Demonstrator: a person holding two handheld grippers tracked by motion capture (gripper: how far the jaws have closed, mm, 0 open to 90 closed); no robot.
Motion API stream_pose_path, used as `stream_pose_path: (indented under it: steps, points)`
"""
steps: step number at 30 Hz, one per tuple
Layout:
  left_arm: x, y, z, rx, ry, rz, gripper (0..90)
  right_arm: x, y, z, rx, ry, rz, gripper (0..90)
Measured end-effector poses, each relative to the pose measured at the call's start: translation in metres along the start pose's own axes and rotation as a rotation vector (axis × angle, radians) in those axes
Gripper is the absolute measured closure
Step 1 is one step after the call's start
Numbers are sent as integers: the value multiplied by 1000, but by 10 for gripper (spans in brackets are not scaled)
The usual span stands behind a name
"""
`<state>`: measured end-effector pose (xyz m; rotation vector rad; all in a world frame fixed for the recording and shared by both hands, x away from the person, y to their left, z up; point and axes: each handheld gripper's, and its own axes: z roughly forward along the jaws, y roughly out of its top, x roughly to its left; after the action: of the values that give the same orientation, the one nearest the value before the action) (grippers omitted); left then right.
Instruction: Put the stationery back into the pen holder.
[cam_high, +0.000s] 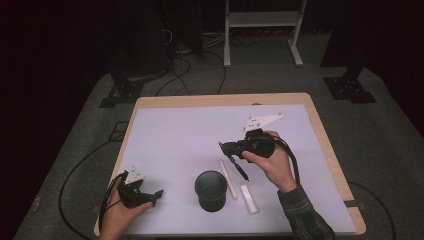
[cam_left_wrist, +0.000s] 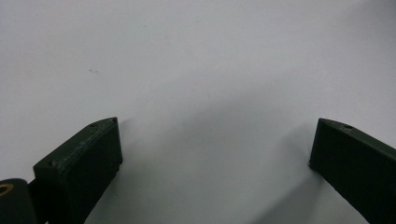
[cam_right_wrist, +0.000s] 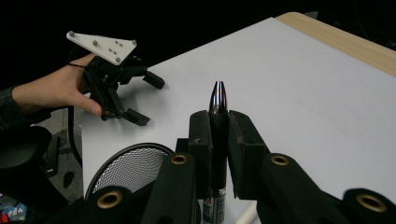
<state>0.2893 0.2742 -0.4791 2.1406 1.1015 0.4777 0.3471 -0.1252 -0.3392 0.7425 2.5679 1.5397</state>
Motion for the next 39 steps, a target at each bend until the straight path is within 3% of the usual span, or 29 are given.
stream_pose_path:
  steps: [21,39]
  points:
    - [0,0,0,0,0,0,14,23,18,9,-36,66,-56,795]
    - [0,0,0,3,0,3,14,35,27,21,-54,105,-70,795]
